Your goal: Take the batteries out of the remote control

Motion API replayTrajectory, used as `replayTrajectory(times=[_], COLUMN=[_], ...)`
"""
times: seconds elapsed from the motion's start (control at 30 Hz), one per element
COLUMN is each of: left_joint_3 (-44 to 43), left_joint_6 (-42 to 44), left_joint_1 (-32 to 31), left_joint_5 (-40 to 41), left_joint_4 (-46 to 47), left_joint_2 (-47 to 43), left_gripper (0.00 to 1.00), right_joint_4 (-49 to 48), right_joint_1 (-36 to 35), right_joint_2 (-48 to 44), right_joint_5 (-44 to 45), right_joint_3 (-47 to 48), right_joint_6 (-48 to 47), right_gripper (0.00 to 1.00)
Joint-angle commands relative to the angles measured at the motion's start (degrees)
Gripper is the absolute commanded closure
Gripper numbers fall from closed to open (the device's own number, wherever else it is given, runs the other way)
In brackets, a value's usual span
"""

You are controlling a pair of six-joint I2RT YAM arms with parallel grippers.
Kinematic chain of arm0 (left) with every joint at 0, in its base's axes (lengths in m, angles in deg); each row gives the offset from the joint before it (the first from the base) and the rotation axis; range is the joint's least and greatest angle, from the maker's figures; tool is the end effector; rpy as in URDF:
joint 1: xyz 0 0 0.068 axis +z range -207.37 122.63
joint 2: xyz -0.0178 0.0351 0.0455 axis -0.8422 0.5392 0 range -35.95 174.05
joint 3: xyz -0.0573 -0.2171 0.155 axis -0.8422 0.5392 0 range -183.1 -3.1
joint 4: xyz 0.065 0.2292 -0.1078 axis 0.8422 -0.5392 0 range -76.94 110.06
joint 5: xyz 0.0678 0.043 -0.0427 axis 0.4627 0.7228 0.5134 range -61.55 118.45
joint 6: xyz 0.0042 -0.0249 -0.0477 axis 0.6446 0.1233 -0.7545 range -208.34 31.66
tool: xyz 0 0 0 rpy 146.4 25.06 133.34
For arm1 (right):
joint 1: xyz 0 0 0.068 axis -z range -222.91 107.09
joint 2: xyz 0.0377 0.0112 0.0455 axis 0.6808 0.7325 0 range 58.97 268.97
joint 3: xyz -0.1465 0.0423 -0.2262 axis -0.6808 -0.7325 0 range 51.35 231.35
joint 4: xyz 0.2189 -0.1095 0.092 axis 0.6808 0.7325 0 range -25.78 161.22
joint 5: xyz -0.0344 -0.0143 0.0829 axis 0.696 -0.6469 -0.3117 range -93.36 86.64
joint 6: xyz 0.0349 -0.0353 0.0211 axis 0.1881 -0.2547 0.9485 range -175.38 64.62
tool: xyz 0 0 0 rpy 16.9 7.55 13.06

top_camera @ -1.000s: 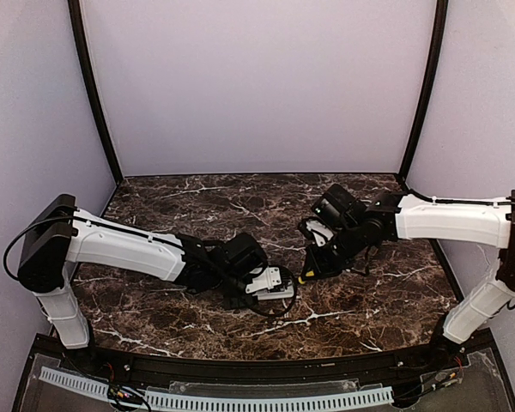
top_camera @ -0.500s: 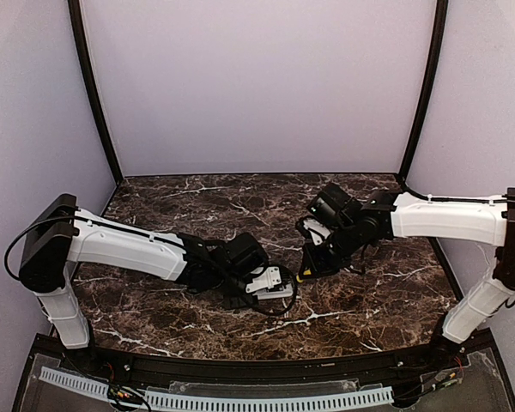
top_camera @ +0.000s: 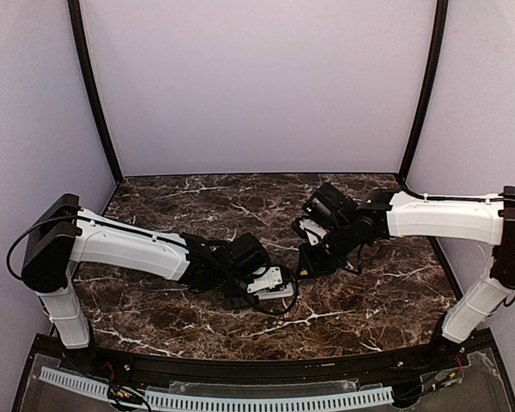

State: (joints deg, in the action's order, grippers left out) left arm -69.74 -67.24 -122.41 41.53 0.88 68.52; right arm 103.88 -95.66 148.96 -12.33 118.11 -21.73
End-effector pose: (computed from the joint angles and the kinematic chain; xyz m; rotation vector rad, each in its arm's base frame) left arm 0.1658 -0.3369 0.1750 1.6621 1.9035 -0.0114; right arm 0.1883 0.2569 0.2389 -0.5234 2.7867 0.6299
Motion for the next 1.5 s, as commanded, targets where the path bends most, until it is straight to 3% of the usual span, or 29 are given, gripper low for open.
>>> replayTrajectory(times=[0.0,0.87,1.47], left_joint_3=[-1.2,-2.1,-1.7], left_joint_6=[-0.2,-0.7,-0.4], left_joint_1=[-0.4,-0.4,-0.4], left_joint_5=[0.4,0.1,-1.5], left_joint_4=[-1.9,-3.1,-3.0], left_joint_2=[0.9,1.1,1.2], left_gripper=[1.00,1.00,1.00], right_joint_4=[-0.8,2.7,-10.2], right_joint_1=[-0.6,-1.7,0.0], right_joint_2=[-0.5,4.5,-0.9], right_joint_5=[1.5,5.5,-1.0], right_joint_3=[1.4,4.3,-5.9], right_joint_6=[0.2,1.0,-0.1], right_gripper=[1.00,1.00,1.00])
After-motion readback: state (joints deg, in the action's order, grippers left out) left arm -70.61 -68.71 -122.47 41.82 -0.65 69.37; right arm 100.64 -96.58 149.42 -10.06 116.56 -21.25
